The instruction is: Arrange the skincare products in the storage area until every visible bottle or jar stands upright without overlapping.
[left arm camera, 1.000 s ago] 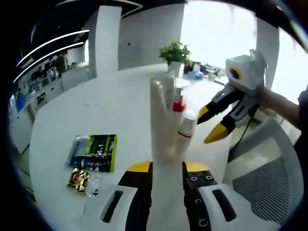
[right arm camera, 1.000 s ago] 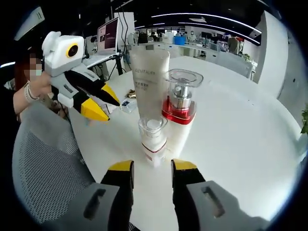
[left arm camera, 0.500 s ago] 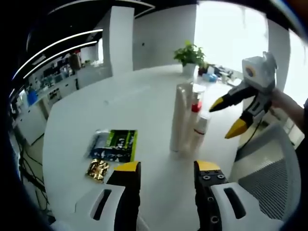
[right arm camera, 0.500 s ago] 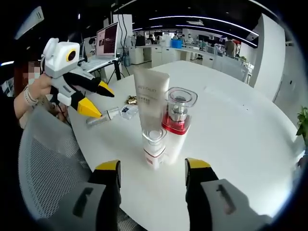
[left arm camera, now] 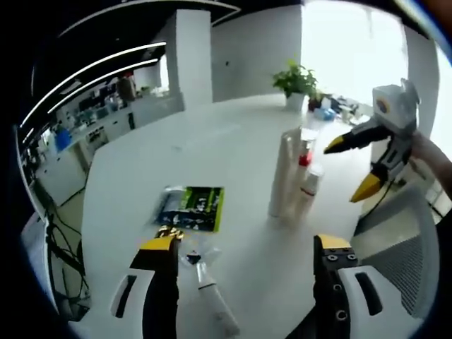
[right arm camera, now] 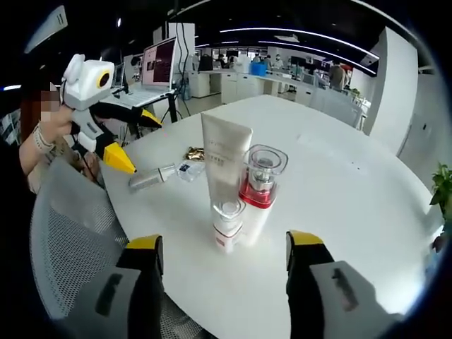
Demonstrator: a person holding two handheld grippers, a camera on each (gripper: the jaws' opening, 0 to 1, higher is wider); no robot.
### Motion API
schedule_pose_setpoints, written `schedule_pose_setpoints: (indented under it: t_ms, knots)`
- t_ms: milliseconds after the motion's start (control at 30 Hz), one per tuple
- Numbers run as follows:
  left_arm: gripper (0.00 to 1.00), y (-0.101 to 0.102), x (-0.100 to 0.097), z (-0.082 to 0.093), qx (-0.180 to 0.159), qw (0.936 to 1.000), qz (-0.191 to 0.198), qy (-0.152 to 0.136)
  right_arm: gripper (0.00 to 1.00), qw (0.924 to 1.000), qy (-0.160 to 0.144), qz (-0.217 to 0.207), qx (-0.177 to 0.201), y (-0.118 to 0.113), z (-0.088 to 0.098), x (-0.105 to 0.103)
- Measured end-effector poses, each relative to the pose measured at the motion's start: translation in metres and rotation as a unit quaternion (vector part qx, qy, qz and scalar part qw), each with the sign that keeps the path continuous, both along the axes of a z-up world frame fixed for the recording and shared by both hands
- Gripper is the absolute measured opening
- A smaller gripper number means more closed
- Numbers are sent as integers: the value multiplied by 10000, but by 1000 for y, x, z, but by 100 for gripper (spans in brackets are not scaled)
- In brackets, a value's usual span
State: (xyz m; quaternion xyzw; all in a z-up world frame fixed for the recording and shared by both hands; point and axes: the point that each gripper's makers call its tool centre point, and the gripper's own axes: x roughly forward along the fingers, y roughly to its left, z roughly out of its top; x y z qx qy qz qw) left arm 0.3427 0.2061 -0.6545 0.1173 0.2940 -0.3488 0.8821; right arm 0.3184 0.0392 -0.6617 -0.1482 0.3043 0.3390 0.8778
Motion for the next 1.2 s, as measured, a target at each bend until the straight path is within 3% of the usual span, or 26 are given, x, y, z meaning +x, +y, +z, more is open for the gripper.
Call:
schedule_pose_setpoints:
  t_ms: [533, 867, 1033, 1200]
  knots:
    - [94, 12, -16, -7, 319, 9993, 31, 197, 97, 9999, -127, -98, 52, 1, 9, -3]
    - [97, 19, -27, -16, 584, 9975, -127, 375, 99, 9999, -156, -37, 35, 2, 10, -4]
    - [97, 22, -33, -30, 815, 9946, -254, 593, 99, 9999, -121, -45, 75, 4, 9, -4]
    - [97, 28, -31, -41, 810, 9935, -169, 786, 100, 9999, -91, -49, 98, 4, 7, -3]
